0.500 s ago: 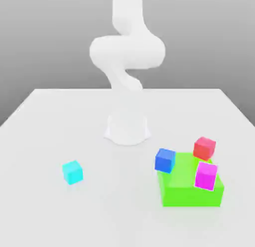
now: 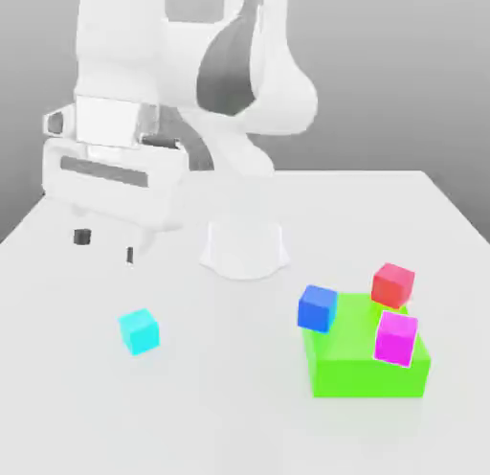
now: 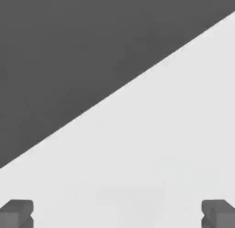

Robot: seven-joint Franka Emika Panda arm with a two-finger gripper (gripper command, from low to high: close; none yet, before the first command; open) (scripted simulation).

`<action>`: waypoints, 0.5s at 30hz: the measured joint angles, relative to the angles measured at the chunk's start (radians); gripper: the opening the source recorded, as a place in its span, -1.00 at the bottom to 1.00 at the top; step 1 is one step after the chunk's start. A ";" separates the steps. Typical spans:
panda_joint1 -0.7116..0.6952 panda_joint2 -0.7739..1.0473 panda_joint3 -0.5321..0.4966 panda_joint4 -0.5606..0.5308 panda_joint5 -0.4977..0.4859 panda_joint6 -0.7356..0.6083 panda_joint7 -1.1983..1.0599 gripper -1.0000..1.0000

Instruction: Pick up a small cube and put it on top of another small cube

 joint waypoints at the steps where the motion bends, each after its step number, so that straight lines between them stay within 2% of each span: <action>1: -0.025 0.042 -0.013 -0.039 0.000 0.036 0.021 0.00; 4: -0.077 0.180 -0.049 -0.123 0.009 0.148 0.064 0.00; 10: -0.092 0.353 -0.036 -0.107 0.033 0.288 0.066 0.00; 15: -0.177 0.483 0.049 -0.088 0.046 0.397 0.053 0.00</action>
